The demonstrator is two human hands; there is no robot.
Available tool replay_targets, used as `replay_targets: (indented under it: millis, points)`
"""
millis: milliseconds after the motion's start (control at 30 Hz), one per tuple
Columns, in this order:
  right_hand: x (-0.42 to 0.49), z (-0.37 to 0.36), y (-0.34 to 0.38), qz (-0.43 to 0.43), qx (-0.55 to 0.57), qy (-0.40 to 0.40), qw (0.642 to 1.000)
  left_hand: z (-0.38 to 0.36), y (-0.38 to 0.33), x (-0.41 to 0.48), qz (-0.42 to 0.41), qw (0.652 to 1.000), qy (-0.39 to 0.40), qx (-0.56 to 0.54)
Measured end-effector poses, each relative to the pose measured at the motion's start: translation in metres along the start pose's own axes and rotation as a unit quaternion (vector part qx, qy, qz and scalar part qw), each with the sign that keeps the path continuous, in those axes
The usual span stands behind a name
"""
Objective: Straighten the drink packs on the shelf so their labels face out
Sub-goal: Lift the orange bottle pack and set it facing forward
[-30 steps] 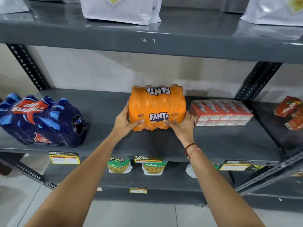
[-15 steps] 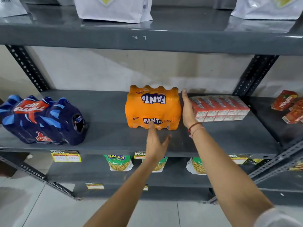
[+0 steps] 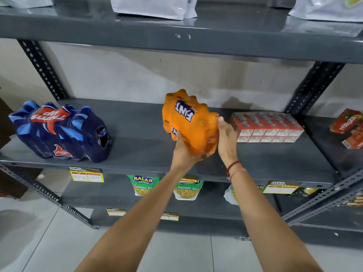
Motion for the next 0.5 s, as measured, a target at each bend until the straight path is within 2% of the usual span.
replay_targets:
  millis: [167, 267, 300, 367, 433, 467, 500]
  points:
    - [-0.06, -0.021, 0.002, 0.036, 0.037, -0.065, 0.997, 0.052, 0.013, 0.008, -0.049, 0.991, 0.119, 0.036]
    - [-0.097, -0.06, 0.005, 0.057, 0.005, -0.066, 0.996, 0.097, 0.032, 0.01, -0.063, 0.99, 0.118, 0.039]
    - [-0.106, -0.078, 0.005, 0.064, -0.007, -0.04, 0.997, 0.114, 0.046, 0.01, -0.038, 0.995, 0.086, 0.022]
    - [-0.117, -0.119, 0.003, 0.071, -0.043, 0.052, 0.995, 0.151, 0.072, 0.002, 0.028, 0.999, -0.026, 0.023]
    - [-0.119, -0.141, 0.005, 0.07, -0.064, 0.138, 0.986, 0.178, 0.083, -0.014, 0.068, 0.987, -0.136, 0.059]
    - [-0.116, -0.139, 0.012, 0.089, -0.064, 0.14, 0.984, 0.184, 0.081, -0.022, 0.07, 0.98, -0.176, 0.064]
    - [-0.111, -0.127, 0.021, 0.12, -0.057, 0.106, 0.986, 0.184, 0.076, -0.028, 0.062, 0.977, -0.198, 0.055]
Point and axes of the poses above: each hand's wrist, its own x-axis towards the middle knuckle, its own z-axis out of the back of the hand, y = z × x, the point moved 10 cm from there along x, towards the middle knuckle, and after that the axes turned 15 degrees about -z, right-handed, at the moved point
